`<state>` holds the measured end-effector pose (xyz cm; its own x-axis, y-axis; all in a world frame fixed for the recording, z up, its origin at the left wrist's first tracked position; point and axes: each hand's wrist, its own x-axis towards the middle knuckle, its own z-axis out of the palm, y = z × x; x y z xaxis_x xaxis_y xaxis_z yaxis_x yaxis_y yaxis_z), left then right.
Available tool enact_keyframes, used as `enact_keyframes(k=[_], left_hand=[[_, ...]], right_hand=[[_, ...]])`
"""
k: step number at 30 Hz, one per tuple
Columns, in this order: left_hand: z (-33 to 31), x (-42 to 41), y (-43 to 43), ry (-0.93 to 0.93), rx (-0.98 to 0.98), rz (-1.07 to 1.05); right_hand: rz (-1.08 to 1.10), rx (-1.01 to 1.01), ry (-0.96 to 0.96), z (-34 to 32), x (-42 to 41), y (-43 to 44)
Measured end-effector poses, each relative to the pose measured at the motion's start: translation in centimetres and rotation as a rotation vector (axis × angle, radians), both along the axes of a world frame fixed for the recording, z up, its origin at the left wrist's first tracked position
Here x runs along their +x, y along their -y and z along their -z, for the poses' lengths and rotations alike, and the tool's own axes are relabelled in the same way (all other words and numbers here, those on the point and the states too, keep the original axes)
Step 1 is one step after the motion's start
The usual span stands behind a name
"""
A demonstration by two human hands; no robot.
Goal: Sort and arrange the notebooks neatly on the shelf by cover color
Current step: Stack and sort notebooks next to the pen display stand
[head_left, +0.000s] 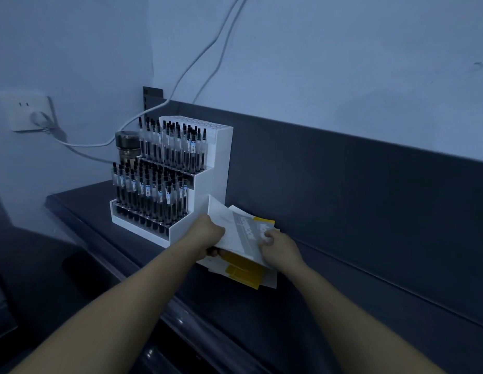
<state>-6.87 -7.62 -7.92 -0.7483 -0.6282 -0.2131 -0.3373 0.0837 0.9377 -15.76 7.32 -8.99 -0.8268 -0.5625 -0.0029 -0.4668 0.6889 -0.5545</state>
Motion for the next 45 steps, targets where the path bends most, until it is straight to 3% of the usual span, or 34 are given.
enact_keyframes(k=[7, 19, 27, 35, 45], left_hand=[[-0.7, 0.2, -2.1, -0.036, 0.099, 0.020], [-0.8, 0.5, -10.1, -0.020, 0.041, 0.199], [-1.0, 0.2, -18.9, -0.096, -0.032, 0.281], [-1.7, 1.5, -31.9, -0.188, 0.002, 0.365], [-2.2, 2.5, -45.9, -0.231, -0.034, 0.486]], right_hand=[[0.269, -0.250, 0.244, -0.3, 0.5, -2.6], [0.403, -0.557, 0.383, -1.0, 4.6, -11.8], [0.432, -0.695, 0.379, -1.5, 6.3, -20.9], [0.437, -0.782, 0.249, -2.3, 8.4, -34.1], [0.556, -0.624, 0.068, -3.6, 10.7, -47.9]])
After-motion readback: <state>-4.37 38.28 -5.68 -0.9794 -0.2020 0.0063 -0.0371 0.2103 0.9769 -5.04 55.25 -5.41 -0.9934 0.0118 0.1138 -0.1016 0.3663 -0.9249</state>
